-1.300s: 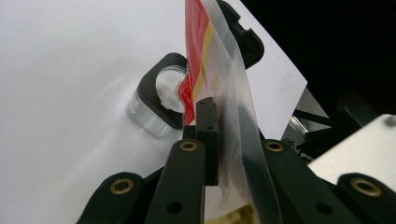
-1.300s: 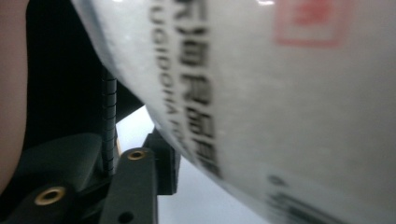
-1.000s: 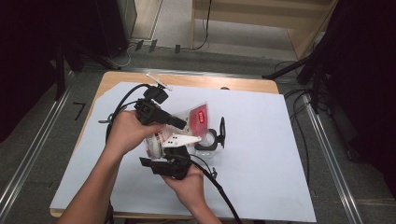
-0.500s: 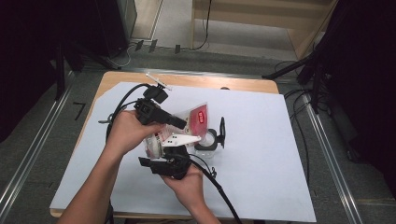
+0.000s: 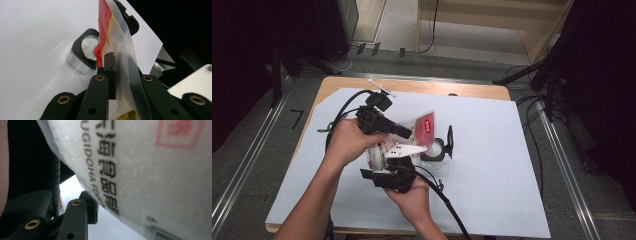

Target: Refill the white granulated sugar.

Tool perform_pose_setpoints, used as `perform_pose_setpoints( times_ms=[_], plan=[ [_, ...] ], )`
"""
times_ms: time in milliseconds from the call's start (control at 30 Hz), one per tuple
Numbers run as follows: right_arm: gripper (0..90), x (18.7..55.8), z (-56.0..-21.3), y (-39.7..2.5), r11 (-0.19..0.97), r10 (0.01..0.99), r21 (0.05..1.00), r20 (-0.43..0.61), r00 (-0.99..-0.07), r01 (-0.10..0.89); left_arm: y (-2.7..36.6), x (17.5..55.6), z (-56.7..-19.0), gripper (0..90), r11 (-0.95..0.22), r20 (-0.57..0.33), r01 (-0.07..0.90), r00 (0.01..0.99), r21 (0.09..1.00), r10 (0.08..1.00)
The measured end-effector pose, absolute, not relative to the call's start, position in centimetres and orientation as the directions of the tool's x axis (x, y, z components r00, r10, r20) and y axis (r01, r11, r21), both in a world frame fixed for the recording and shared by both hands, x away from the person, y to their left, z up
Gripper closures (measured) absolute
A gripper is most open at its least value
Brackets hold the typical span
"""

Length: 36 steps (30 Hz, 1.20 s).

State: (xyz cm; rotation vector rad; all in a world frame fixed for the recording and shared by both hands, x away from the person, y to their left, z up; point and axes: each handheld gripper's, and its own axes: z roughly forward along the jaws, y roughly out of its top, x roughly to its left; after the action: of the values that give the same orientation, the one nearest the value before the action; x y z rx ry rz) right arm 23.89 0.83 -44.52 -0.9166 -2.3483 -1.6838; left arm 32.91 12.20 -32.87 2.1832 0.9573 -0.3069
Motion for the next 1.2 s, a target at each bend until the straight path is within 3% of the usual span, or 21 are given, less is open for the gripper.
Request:
perform_pose_setpoints(
  times_ms=[1200],
  plan=[
    [61.4, 23.78, -44.50, 0.92, 0.212, 0.408, 0.822, 0.417, -0.812, 0.529, 12.33, 32.87, -32.93, 84.7, -0.463, -0.477, 0.720, 0.691, 0.516, 0.543]
  ],
)
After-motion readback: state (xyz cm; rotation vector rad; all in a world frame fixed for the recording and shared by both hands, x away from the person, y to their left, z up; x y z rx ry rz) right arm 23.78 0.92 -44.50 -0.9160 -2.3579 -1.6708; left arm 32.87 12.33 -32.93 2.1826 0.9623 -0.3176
